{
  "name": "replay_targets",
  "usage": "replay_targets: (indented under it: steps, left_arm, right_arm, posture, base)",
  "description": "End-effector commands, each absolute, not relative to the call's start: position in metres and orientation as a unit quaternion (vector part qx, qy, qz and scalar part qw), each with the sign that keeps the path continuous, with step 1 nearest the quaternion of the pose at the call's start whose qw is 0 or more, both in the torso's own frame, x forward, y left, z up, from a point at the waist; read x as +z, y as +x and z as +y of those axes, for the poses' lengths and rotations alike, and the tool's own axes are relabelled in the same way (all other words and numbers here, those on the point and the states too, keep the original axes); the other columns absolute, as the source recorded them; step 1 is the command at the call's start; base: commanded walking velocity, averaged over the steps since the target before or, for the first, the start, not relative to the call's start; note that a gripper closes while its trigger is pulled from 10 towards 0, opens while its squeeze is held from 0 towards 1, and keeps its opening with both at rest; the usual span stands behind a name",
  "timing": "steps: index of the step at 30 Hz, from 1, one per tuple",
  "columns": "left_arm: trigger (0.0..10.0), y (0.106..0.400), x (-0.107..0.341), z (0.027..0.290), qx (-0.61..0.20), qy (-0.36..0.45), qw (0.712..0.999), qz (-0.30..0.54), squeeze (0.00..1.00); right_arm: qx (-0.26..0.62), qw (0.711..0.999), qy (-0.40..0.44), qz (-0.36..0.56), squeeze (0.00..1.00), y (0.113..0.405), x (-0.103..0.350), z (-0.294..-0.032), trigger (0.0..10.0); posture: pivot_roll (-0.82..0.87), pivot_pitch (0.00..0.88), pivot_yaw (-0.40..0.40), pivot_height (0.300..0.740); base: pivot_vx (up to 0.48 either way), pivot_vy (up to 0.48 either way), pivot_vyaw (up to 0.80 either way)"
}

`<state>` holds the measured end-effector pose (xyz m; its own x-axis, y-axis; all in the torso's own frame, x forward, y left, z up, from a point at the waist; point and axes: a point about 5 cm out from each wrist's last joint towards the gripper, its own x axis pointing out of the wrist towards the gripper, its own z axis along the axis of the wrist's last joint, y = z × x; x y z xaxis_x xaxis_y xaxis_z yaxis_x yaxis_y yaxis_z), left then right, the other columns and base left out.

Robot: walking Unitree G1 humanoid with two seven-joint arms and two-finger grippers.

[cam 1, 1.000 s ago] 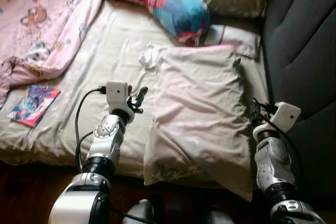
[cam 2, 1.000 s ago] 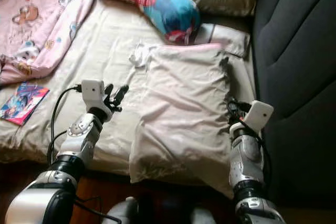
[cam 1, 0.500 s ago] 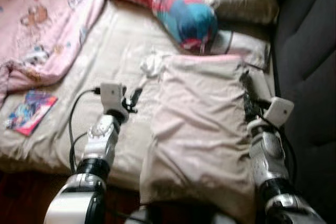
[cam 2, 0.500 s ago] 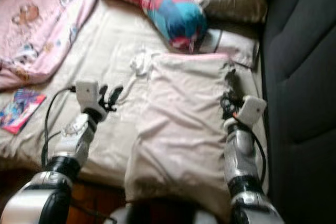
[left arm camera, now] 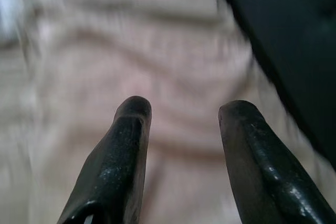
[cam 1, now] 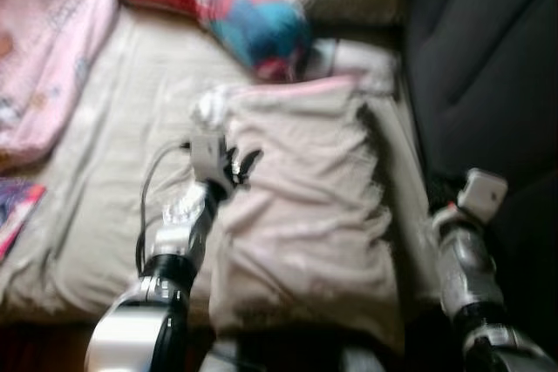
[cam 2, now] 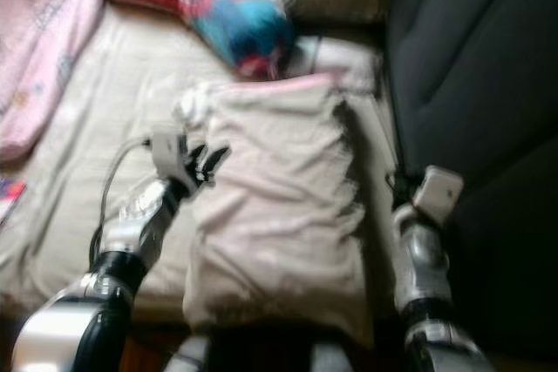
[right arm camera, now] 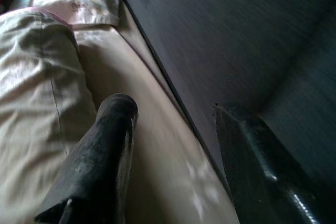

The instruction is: Clean up the room

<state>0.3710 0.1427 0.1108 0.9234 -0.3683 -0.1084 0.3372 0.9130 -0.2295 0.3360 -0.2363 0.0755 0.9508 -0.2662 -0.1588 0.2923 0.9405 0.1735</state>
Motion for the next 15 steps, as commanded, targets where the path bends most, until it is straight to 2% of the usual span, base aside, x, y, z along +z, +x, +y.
replay_targets:
  steps: [1, 2, 3, 15]
  left_arm:
    - [10.0, 0.369, 0.102, 0.157, -0.159, -0.108, 0.976, 0.101, 1.00]
    - [10.0, 0.369, 0.102, 0.157, -0.156, -0.105, 0.977, 0.104, 1.00]
    - [10.0, 0.370, 0.103, 0.158, -0.150, -0.105, 0.977, 0.105, 1.00]
    - [10.0, 0.381, 0.112, 0.155, -0.110, -0.144, 0.977, 0.115, 1.00]
  right_arm:
    - [-0.136, 0.981, 0.096, 0.102, 0.90, 0.335, 0.066, -0.233, 10.0]
    - [-0.137, 0.980, 0.095, 0.106, 0.90, 0.334, 0.066, -0.234, 10.0]
    - [-0.134, 0.980, 0.103, 0.109, 1.00, 0.334, 0.065, -0.235, 10.0]
    - [-0.065, 0.982, 0.115, 0.133, 1.00, 0.339, 0.067, -0.237, 10.0]
  posture:
    - [0.09, 0.284, 0.026, 0.740]
    - [0.09, 0.284, 0.026, 0.740]
    - [0.09, 0.288, 0.026, 0.740]
    - [0.08, 0.330, 0.022, 0.740]
  base:
    - [0.000, 0.000, 0.00]
    - [0.000, 0.000, 0.00]
    - [0.000, 0.000, 0.00]
    - [0.000, 0.000, 0.00]
